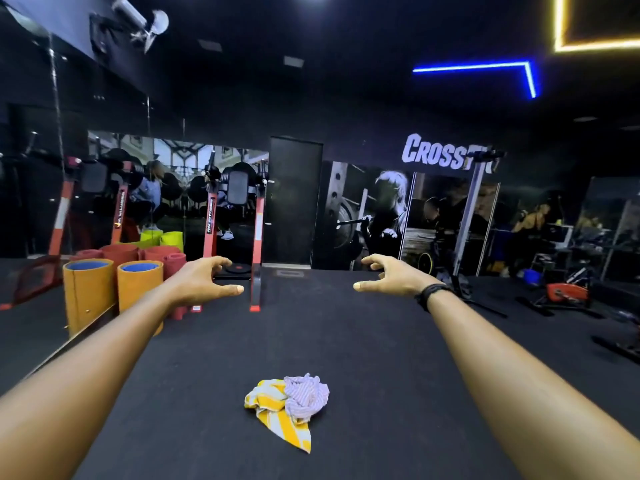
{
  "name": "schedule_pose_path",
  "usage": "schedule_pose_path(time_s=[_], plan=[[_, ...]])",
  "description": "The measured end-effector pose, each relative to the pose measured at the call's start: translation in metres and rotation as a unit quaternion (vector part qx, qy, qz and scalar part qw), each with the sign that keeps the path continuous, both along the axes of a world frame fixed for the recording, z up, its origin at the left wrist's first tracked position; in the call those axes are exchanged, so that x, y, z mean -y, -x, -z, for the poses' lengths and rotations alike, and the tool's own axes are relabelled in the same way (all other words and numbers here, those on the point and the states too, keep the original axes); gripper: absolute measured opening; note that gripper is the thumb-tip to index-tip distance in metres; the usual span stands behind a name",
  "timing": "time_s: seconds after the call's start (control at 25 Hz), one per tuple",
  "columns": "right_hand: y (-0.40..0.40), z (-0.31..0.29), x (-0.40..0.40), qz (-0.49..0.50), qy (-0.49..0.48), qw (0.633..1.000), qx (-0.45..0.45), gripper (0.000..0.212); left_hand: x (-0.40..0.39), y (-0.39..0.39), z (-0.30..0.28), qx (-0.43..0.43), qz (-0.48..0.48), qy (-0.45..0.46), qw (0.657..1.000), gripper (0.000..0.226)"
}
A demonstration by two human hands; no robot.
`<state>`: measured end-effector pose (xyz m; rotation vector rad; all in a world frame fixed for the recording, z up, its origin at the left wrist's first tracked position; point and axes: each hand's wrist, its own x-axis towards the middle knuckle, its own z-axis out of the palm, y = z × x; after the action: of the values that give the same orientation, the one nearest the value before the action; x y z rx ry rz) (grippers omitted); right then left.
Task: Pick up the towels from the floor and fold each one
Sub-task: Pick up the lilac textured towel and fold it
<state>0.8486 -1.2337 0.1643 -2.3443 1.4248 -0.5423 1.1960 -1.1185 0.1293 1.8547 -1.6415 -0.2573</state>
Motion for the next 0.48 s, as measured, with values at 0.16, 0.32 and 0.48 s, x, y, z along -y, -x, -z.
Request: schedule_pose_path(time_s=[0.16,0.32,0.48], plan=[[0.027,0.017,0.078,0.004,-0.004,1.000,-0.003,0.078,0.077,0.022,0.012,0.015,-0.007,-0.009,1.000,0.071],[0.051,0.013,0.169,-0.006,-0.002,1.000,0.007,0.075,0.163,0.047,0.011,0.006,-0.013,-0.016,1.000,0.069],[0.065,-0.008,0.270,-0.013,0.007,1.000,0.020,0.071,0.254,0.061,-0.006,-0.006,-0.023,0.003,1.000,0.068]])
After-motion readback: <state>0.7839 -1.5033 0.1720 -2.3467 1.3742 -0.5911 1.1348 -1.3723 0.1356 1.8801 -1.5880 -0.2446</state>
